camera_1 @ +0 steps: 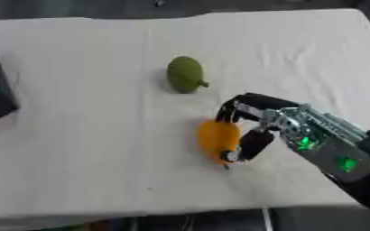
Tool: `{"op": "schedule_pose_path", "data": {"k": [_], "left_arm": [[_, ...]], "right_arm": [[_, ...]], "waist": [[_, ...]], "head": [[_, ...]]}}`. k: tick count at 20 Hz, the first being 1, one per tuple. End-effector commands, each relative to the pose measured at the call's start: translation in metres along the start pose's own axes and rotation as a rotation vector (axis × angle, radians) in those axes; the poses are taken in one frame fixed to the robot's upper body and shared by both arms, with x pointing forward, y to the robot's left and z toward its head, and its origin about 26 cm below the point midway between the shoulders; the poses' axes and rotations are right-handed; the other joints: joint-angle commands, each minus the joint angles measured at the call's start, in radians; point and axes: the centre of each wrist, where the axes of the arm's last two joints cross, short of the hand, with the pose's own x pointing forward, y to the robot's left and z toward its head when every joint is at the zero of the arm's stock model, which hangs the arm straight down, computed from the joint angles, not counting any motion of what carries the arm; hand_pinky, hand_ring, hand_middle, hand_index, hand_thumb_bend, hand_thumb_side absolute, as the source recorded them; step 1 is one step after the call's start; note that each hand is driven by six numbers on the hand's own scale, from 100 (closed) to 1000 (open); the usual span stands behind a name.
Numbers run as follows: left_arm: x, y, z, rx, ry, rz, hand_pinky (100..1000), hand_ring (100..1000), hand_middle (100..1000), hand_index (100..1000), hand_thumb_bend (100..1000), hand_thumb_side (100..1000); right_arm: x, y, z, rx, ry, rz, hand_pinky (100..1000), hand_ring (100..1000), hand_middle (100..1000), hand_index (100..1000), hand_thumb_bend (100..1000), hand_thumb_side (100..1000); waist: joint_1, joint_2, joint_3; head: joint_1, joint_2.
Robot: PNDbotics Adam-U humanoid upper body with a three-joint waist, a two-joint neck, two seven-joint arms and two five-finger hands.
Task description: Pick up the objects with one hand, pass them to the other hand, and then place them into the box on the other side of the table.
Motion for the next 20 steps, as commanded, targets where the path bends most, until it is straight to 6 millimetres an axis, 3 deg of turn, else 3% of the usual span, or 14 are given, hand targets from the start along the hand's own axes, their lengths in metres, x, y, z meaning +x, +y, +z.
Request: {"op": "schedule_pose_path", "data": {"k": [1, 6, 11, 14, 20], "left_arm": [[0.005, 0.016, -0.001, 0.042, -0.019, 0.010, 809, 739, 749, 790, 736, 429], [0.005, 0.015, -0.001, 0.042, -0.016, 0.017, 807, 737, 746, 788, 733, 429], [0.005, 0.015, 0.000, 0.041, -0.012, 0.022, 804, 735, 744, 789, 728, 433], [0.003, 0.015, 0.000, 0.043, -0.008, 0.021, 803, 734, 743, 789, 726, 434], [0.000, 0.016, 0.000, 0.045, 0.000, 0.015, 802, 734, 741, 789, 724, 436]], "right_arm": [[-0.001, -0.005, 0.000, -0.039, 0.009, 0.021, 784, 715, 571, 678, 451, 100], [-0.002, -0.005, -0.004, -0.130, 0.021, 0.034, 739, 620, 436, 494, 389, 100], [-0.001, -0.002, -0.005, -0.138, -0.016, 0.002, 732, 637, 459, 407, 296, 100], [0.003, -0.005, 0.000, -0.135, -0.047, -0.018, 721, 632, 459, 393, 309, 100], [0.010, -0.014, 0.011, -0.144, -0.119, -0.027, 717, 626, 453, 468, 305, 100]], "waist": [[0.017, 0.003, 0.002], [0.019, 0.006, 0.007], [0.017, 0.005, 0.009], [0.016, 0.002, 0.007], [0.014, -0.004, -0.003]], "head": [[-0.003, -0.011], [-0.009, -0.014], [-0.008, -0.013], [-0.004, -0.012], [0.004, -0.007]]}}
